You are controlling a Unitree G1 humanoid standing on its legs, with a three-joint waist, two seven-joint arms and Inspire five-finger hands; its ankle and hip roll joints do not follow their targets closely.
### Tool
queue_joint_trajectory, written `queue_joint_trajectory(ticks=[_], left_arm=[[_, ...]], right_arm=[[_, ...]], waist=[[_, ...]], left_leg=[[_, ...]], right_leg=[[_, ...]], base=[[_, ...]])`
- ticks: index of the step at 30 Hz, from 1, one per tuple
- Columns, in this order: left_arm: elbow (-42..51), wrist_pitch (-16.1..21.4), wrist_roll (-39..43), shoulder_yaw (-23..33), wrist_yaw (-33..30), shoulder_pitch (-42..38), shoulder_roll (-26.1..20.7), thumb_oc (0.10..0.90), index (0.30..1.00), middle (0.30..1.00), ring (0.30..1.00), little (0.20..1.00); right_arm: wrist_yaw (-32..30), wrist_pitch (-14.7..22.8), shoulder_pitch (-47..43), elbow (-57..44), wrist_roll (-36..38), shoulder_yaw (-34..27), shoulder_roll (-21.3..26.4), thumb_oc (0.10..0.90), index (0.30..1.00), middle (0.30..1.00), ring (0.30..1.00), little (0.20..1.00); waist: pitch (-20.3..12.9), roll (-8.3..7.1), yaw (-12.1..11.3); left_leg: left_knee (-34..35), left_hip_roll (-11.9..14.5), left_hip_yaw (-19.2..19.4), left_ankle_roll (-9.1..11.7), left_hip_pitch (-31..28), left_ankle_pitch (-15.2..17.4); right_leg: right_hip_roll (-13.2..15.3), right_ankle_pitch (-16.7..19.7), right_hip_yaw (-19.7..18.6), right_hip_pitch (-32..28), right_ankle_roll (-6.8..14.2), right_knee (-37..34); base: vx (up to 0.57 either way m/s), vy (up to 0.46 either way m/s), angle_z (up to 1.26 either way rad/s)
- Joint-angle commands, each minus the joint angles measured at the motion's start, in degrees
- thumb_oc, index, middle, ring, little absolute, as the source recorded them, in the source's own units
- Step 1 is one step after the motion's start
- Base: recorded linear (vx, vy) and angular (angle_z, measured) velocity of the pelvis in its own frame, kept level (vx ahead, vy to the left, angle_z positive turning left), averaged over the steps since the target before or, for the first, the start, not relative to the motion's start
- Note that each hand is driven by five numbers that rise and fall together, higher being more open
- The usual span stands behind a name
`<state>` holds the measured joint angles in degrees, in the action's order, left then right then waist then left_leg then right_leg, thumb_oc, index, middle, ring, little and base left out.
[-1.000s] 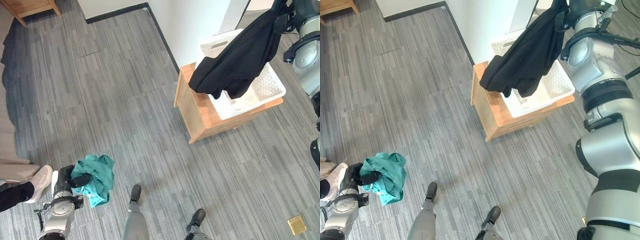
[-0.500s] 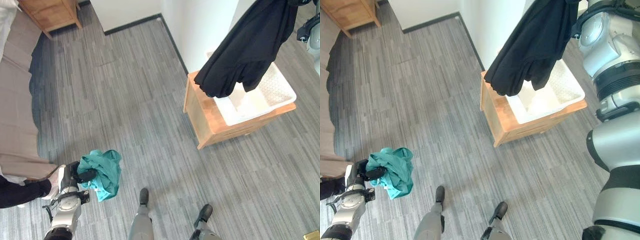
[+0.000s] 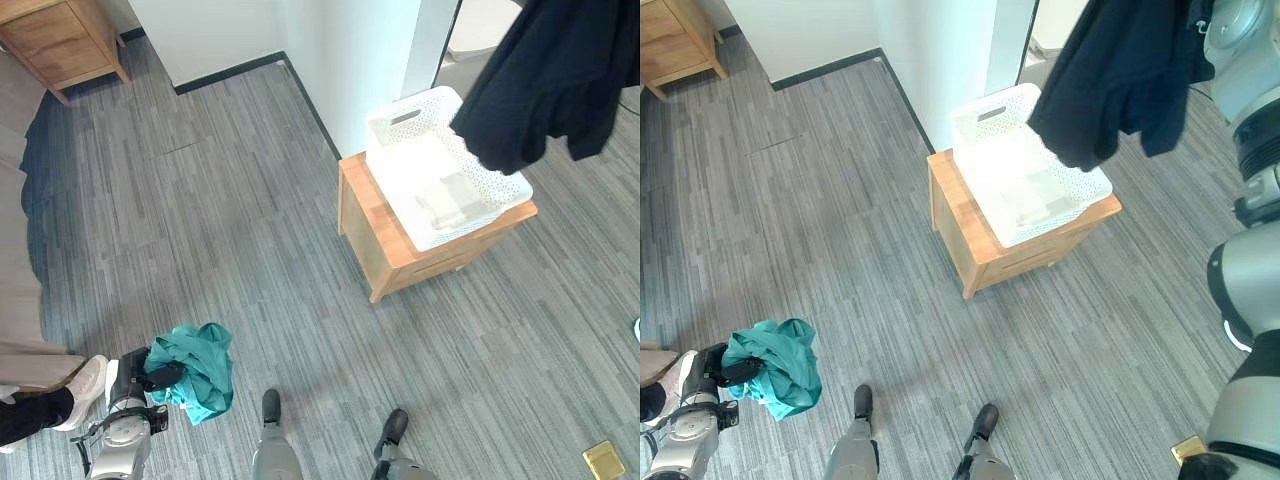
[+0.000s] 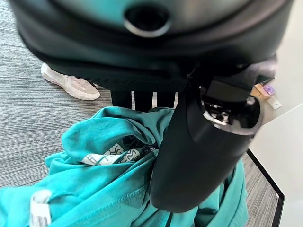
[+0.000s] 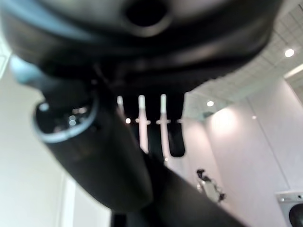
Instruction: Pick up bed clothes into laundry basket.
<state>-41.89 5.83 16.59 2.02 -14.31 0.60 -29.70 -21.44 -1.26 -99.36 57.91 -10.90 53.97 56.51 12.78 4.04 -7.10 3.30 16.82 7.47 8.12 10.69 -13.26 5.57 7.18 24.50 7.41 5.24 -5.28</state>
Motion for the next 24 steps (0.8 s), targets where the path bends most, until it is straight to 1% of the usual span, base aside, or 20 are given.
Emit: queue_joint_trajectory(ticks=[1, 3, 5, 8, 12, 16, 18, 19, 21, 22, 24], left_arm=[[3.6, 3.6, -1.2, 0.6, -2.2, -0.8, -6.7, 0.400, 0.300, 0.300, 0.300, 0.300], [3.7, 3.7, -1.0, 0.7, -2.4, -1.0, -6.7, 0.400, 0.300, 0.300, 0.300, 0.300], [3.7, 3.9, -0.7, 0.6, -2.8, -1.2, -6.6, 0.400, 0.300, 0.300, 0.300, 0.300], [3.3, 3.9, -0.3, 0.6, -2.9, -1.0, -6.4, 0.400, 0.300, 0.300, 0.300, 0.300], [2.4, 4.0, -0.2, 0.0, -3.1, -2.0, -6.3, 0.400, 0.300, 0.300, 0.300, 0.300], [1.2, 4.1, -0.6, -1.0, -3.8, -3.3, -6.0, 0.400, 0.300, 0.300, 0.300, 0.300], [0.4, 4.1, -0.9, -1.8, -4.6, -4.9, -6.0, 0.400, 0.300, 0.300, 0.300, 0.300], [0.3, 4.2, -0.9, -1.8, -4.6, -4.9, -6.1, 0.400, 0.300, 0.300, 0.300, 0.300], [0.3, 4.5, -0.8, -2.8, -5.0, -5.9, -5.7, 0.400, 0.300, 0.300, 0.300, 0.300], [0.3, 4.5, -0.7, -2.8, -5.0, -5.9, -5.7, 0.400, 0.300, 0.300, 0.300, 0.300], [0.2, 4.7, -0.5, -3.3, -4.8, -5.9, -5.2, 0.400, 0.300, 0.300, 0.300, 0.300]], right_arm=[[-4.9, 0.8, -3.1, -1.9, -0.8, -2.1, -1.8, 0.400, 0.300, 0.300, 0.300, 0.300], [-4.9, 0.7, -2.8, -1.6, -1.0, -2.3, -2.3, 0.400, 0.300, 0.300, 0.300, 0.300], [-5.2, 0.2, -2.1, -1.1, -1.9, -2.5, -3.4, 0.400, 0.300, 0.300, 0.300, 0.300], [-5.1, -0.5, -3.2, 0.7, -2.9, -1.4, -3.4, 0.400, 0.300, 0.300, 0.300, 0.300], [-4.8, -0.6, -3.6, 1.9, -2.3, -1.0, -3.1, 0.400, 0.300, 0.300, 0.300, 0.300], [-4.6, -0.6, -1.7, 4.0, -1.4, -2.1, -4.0, 0.400, 0.300, 0.300, 0.300, 0.300], [-4.6, -0.6, 0.9, 6.5, -0.7, -3.9, -6.7, 0.400, 0.300, 0.300, 0.300, 0.300], [-4.7, -0.6, 1.0, 6.5, -0.7, -4.0, -6.7, 0.400, 0.300, 0.300, 0.300, 0.300], [-5.0, -0.5, 4.0, 8.9, -0.3, -6.2, -8.7, 0.400, 0.300, 0.300, 0.300, 0.300], [-5.0, -0.5, 4.0, 8.9, -0.3, -6.2, -8.7, 0.400, 0.300, 0.300, 0.300, 0.300], [-5.1, -0.5, 5.1, 10.5, 0.1, -7.2, -9.2, 0.400, 0.300, 0.300, 0.300, 0.300]], waist=[[-4.7, -5.41, -2.5], [-4.5, -5.46, -2.6], [-4.3, -5.93, -3.0], [-4.4, -6.54, -3.2], [-4.0, -6.53, -2.9], [-2.0, -5.77, -2.9], [-0.8, -5.40, -3.3], [-1.0, -5.48, -3.3], [-0.1, -4.98, -4.0], [-0.2, -5.03, -4.0], [0.4, -4.25, -4.4]], left_leg=[[1.7, 3.3, -1.7, 6.9, -0.7, -13.9], [1.7, 3.4, -1.8, 6.9, -0.5, -13.7], [1.7, 3.5, -2.0, 6.9, 0.3, -13.4], [1.7, 3.6, -2.1, 6.9, 1.1, -13.9], [1.7, 3.5, -2.0, 6.9, 2.0, -14.1], [1.7, 3.2, -1.8, 6.9, 4.1, -13.8], [1.7, 2.8, -2.3, 6.9, 6.1, -13.5], [1.7, 2.8, -2.3, 6.9, 6.3, -13.5], [1.7, 2.5, -2.8, 6.9, 8.4, -13.3], [1.7, 2.5, -2.8, 6.9, 8.5, -13.3], [1.7, 2.4, -2.4, 6.9, 9.8, -13.0]], right_leg=[[2.4, -8.6, 0.5, -2.3, 4.1, 0.3], [2.4, -8.6, 0.5, -2.0, 4.1, 0.3], [2.2, -8.5, 0.4, -1.2, 4.1, 0.3], [1.9, -8.6, 0.7, -1.1, 4.1, 0.3], [1.8, -8.6, 0.9, -0.6, 4.0, 0.3], [2.0, -7.8, 0.7, 1.7, 4.2, 0.3], [2.2, -6.9, -0.3, 4.4, 4.6, 0.3], [2.2, -6.8, -0.4, 4.5, 4.6, 0.3], [2.3, -6.1, -0.5, 6.7, 4.8, 0.3], [2.3, -6.1, -0.5, 6.8, 4.8, 0.3], [2.4, -5.8, -0.6, 8.0, 5.0, 0.3]], base=[[0.00, 0.000, 0.00], [0.01, -0.009, -0.05], [0.03, -0.021, -0.07], [0.04, -0.018, 0.00], [0.00, -0.017, 0.09], [-0.07, -0.001, 0.05], [-0.11, 0.007, -0.09], [-0.06, -0.003, -0.13], [-0.05, -0.015, -0.08], [-0.05, -0.015, -0.06], [-0.04, 0.004, -0.12]])
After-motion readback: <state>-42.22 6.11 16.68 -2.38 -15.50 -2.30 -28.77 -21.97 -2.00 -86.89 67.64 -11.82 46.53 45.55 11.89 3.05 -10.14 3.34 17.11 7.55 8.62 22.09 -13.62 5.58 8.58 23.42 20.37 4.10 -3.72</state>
